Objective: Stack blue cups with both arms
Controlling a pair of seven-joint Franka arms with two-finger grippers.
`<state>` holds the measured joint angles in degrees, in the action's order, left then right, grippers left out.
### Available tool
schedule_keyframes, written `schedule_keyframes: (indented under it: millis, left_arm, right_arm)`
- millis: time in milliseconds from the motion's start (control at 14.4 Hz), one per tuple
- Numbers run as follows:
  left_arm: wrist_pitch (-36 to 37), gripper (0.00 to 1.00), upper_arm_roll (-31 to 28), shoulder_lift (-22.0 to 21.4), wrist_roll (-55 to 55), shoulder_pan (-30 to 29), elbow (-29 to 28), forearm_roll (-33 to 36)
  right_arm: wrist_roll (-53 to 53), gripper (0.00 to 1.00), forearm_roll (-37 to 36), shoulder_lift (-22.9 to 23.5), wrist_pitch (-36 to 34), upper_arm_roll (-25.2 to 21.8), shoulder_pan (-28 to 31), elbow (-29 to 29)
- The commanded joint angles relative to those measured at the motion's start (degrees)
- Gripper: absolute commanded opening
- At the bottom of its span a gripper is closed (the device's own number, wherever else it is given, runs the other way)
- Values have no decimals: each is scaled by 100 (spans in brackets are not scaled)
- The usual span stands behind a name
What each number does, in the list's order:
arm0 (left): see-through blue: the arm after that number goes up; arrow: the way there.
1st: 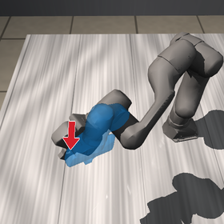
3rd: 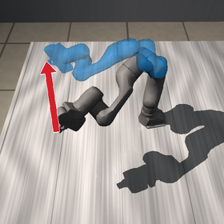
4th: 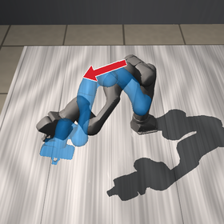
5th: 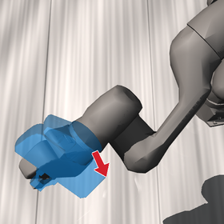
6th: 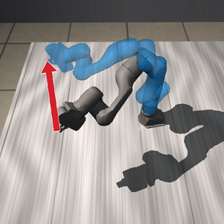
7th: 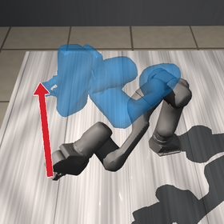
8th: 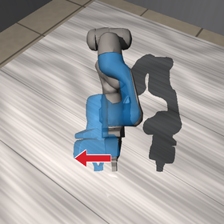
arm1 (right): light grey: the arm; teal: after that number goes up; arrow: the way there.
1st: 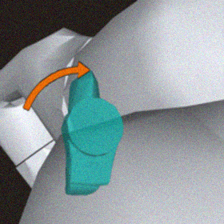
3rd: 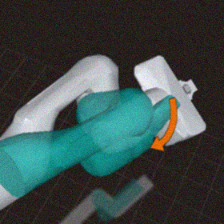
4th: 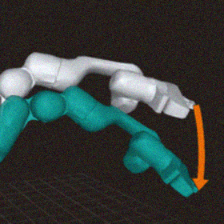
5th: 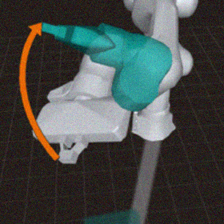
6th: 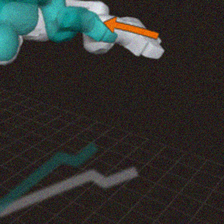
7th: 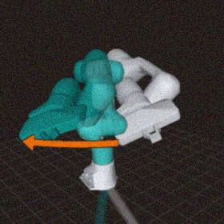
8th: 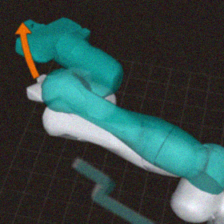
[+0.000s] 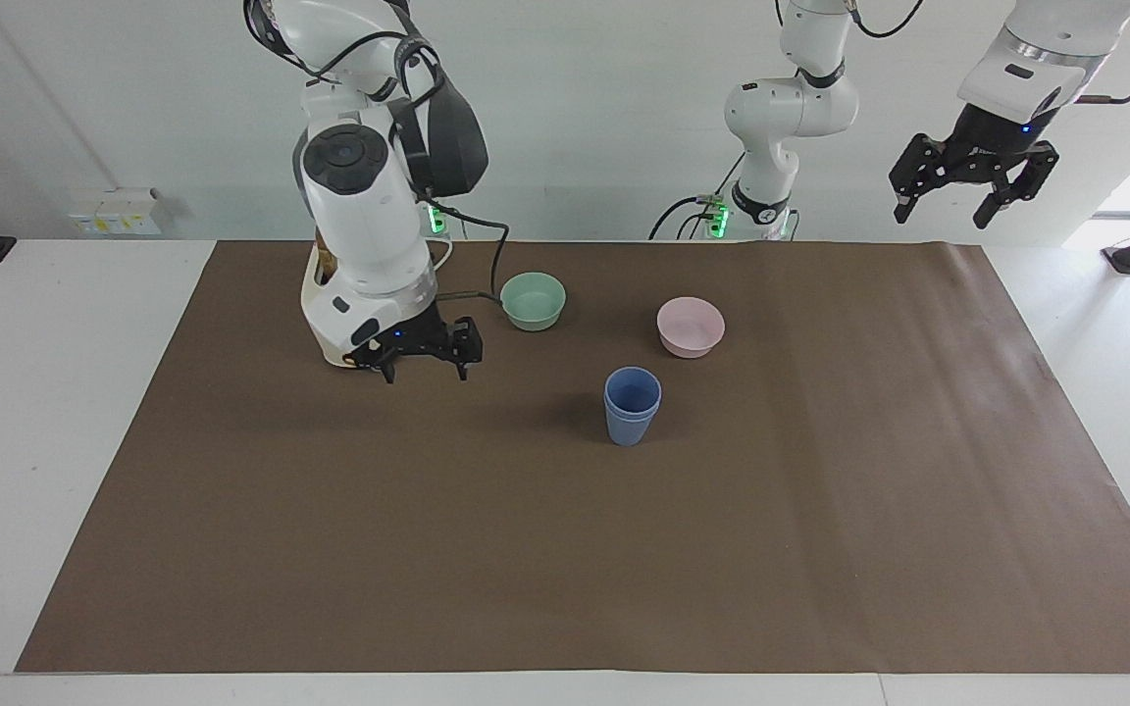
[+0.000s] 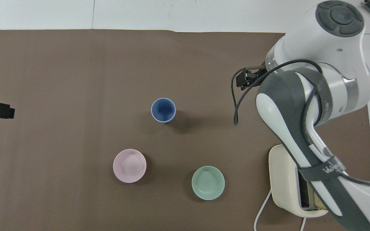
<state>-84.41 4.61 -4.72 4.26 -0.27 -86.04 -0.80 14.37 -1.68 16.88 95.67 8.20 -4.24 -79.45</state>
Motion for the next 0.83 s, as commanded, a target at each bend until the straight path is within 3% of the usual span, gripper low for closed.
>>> schedule_keyframes:
  millis: [0,763]
  left_arm:
    - [4,100,40,-55,22,-70,-53,1]
    - [4,100,40,-55,22,-70,-53,1]
  right_arm:
    - [-180,100,-95,-290,-180,67,291,-123]
    - [-1005,100,-104,-1098,-997,58,1188,-141]
